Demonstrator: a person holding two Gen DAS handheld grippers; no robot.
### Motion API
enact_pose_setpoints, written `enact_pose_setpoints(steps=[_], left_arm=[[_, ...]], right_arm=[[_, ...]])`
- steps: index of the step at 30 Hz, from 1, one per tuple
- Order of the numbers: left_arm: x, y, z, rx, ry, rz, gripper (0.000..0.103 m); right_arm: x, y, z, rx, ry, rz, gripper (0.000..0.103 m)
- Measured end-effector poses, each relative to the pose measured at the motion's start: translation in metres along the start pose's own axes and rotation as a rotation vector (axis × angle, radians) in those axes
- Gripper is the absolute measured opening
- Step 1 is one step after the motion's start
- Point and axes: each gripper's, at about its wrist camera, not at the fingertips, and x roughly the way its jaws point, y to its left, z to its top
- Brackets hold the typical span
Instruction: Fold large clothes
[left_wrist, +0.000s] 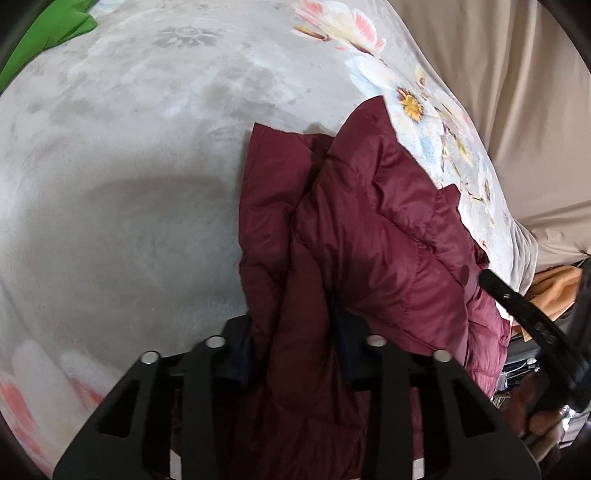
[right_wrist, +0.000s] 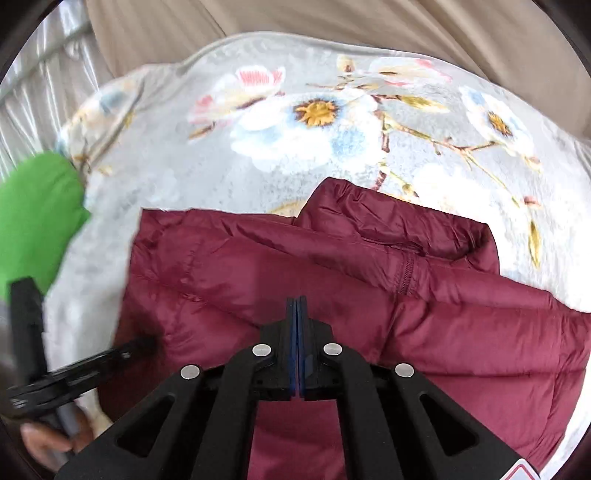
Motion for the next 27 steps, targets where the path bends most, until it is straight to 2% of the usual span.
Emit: enact_pose_setpoints(steps=[6, 10, 12, 17, 22, 27], left_arm=[[-0.013, -0.013, 0.000, 0.059, -0.017, 0.013, 0.014], [-0.022, -0.032, -0.002, 0.105, -0.047, 0.041, 0.012], [-0.028, -0.043, -0.005, 0.126, -0.059, 0.052, 0.011], [-0.038, -0.061, -0.005, 0.168, -0.078, 0.066, 0.010], [-0.054, -0.070, -0.007, 0.169, -0.095, 0.020, 0.009], [-0.074, -0.095, -0.013, 0.214, -0.123, -0.057, 0.007]], right_arm=[[-0.015, -0.038, -0.023, 0.168, 0.004, 0.013, 0.000], [-0.006, -0.064, -0.036, 0.245, 0.061, 0.019, 0.000], [0.006, -0.074, -0.040, 0.283, 0.103, 0.049, 0.000], [0.025, -0.078, -0.049, 0.304, 0.149, 0.086, 0.000], [0.038, -0.079, -0.050, 0.314, 0.159, 0.121, 0.000], [0.044, -0.079, -0.050, 0.307, 0.145, 0.134, 0.000]])
